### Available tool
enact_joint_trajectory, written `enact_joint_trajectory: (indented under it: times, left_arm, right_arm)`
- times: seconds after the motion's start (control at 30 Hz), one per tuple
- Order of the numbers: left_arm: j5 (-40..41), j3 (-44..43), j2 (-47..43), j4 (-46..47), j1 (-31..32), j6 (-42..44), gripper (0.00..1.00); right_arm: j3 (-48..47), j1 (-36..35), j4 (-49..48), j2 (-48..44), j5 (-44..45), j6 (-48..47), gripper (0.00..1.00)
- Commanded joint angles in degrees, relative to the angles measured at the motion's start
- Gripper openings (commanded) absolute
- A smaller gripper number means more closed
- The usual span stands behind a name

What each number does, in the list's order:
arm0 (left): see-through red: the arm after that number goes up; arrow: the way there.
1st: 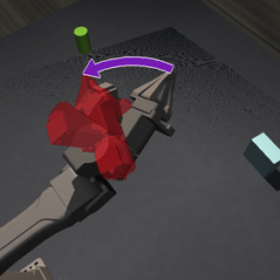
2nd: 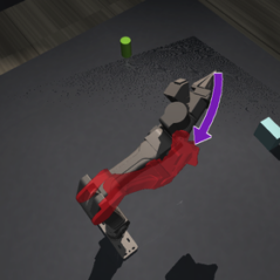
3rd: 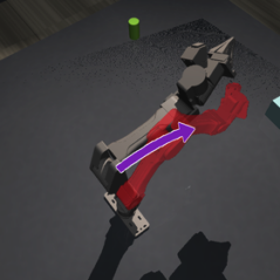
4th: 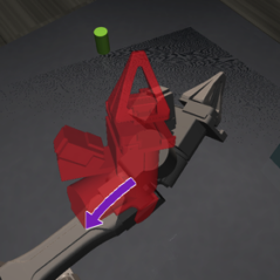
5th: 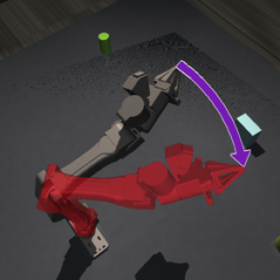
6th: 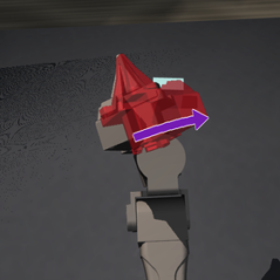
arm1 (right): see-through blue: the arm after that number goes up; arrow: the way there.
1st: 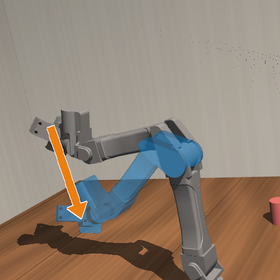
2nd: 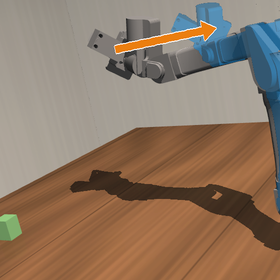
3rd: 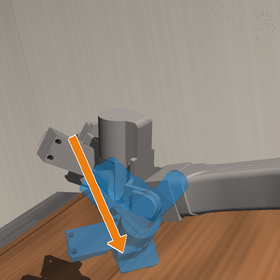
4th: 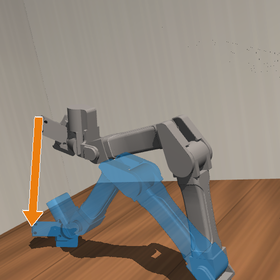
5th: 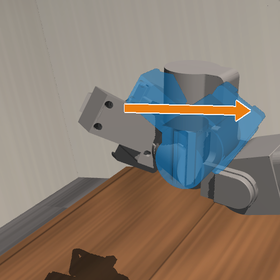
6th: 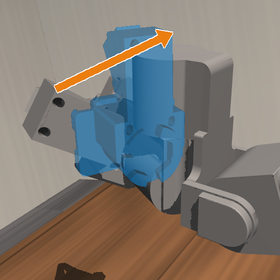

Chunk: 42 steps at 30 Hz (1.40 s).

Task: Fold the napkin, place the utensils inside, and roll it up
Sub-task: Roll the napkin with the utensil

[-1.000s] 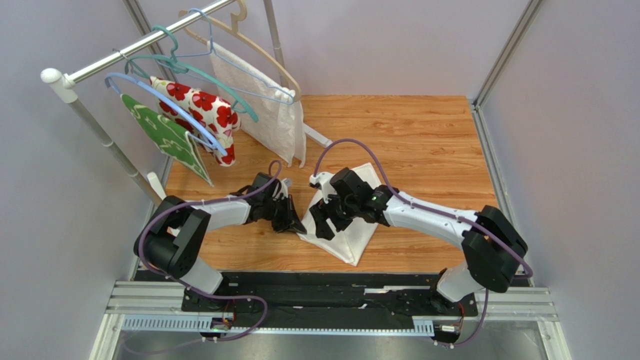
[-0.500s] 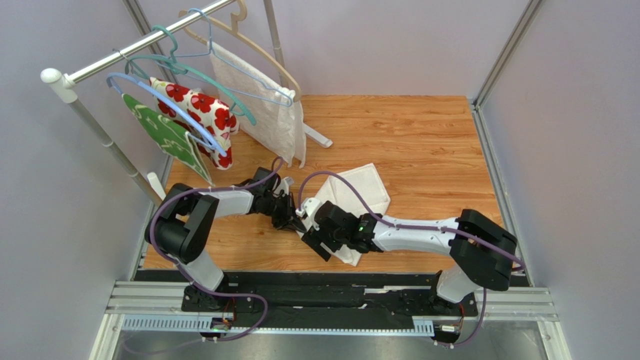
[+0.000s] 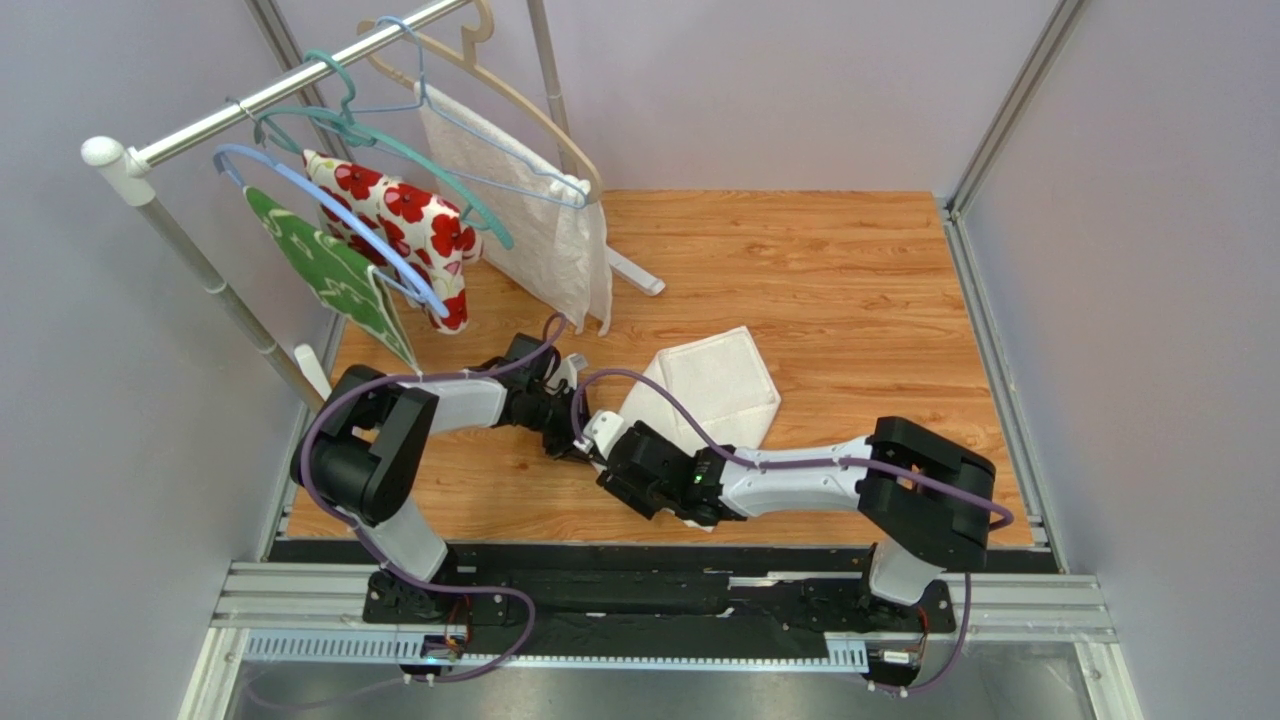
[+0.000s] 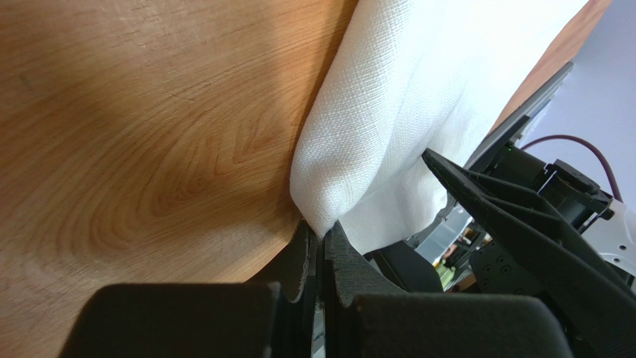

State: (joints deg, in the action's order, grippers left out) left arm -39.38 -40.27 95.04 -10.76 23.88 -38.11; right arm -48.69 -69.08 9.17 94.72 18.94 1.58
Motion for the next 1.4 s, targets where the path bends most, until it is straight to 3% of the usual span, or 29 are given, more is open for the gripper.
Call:
enact_joint_trajectory:
  times: [0.0,0.17,0.3,0.33,0.43,0.47,0.57,0.87,1.03,1.37]
  left_arm:
    - [-0.2,-1.7,0.2,-0.9,-0.3,1.5,0.0]
    - [-0.2,-1.9,0.2,-0.8,-0.4,1.5,0.0]
    - [-0.2,-1.9,-0.1,-0.8,-0.5,1.8,0.0]
    - [-0.1,-1.8,-0.6,-0.7,-0.5,1.9,0.0]
    - [1.1,-1.3,-3.2,-0.9,-0.8,2.5,0.27]
    - [2.6,-1.0,-4.2,-1.0,-1.0,2.5,0.43]
    - [6.7,1.2,-10.0,-0.5,-2.3,1.9,0.6]
    - [19.8,9.4,-26.8,0.2,-2.6,2.6,0.62]
    - [20.4,13.7,-35.7,5.5,-2.1,5.2,0.62]
    - [19.3,17.5,-40.3,10.4,3.6,8.0,0.62]
  right_arm:
    - [0.3,-2.0,-0.2,2.0,7.1,-1.3,0.51]
    - [0.4,-4.0,-0.2,3.9,7.1,-3.0,0.31]
    - [-0.4,-4.1,1.2,5.4,3.6,-3.0,0.03]
    - [-0.5,-4.1,1.6,5.6,2.4,-3.0,0.0]
    - [-1.2,-3.8,2.7,4.7,-4.5,-2.0,0.0]
    - [-1.3,-3.2,3.0,4.0,-6.0,-1.9,0.0]
    - [-2.1,-0.5,4.6,0.9,-14.5,0.6,0.0]
    - [-3.2,11.7,3.1,-3.3,-42.4,6.8,0.0]
    - [-3.4,20.2,0.4,-1.2,-56.0,11.2,0.0]
    - [-3.8,29.7,-3.2,8.6,-65.3,15.6,0.0]
